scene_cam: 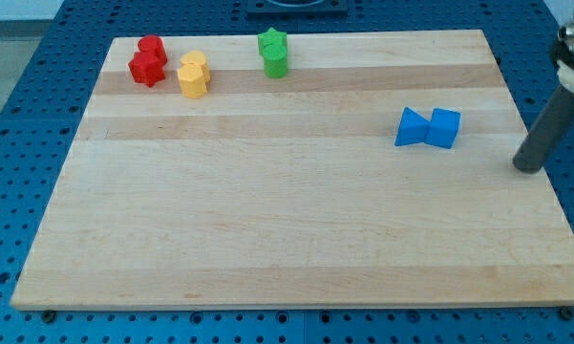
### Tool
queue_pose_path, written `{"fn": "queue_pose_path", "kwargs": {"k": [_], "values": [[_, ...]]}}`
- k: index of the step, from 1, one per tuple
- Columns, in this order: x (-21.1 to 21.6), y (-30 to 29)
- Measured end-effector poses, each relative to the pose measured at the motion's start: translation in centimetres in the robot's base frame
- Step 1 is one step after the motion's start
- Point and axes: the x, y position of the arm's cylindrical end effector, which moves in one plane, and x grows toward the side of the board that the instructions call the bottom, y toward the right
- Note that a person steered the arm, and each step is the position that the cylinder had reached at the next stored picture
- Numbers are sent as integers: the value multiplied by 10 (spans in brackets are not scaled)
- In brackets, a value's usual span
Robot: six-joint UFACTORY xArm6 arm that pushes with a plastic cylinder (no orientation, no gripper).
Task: Push the blue cube along with blue triangle below green circle
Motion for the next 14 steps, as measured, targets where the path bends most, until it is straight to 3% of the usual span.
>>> {"fn": "queue_pose_path", "kwargs": {"k": [2,4,9,14], "values": [[-39,-28],[-38,-42],[-40,-188],[-116,-265]]}}
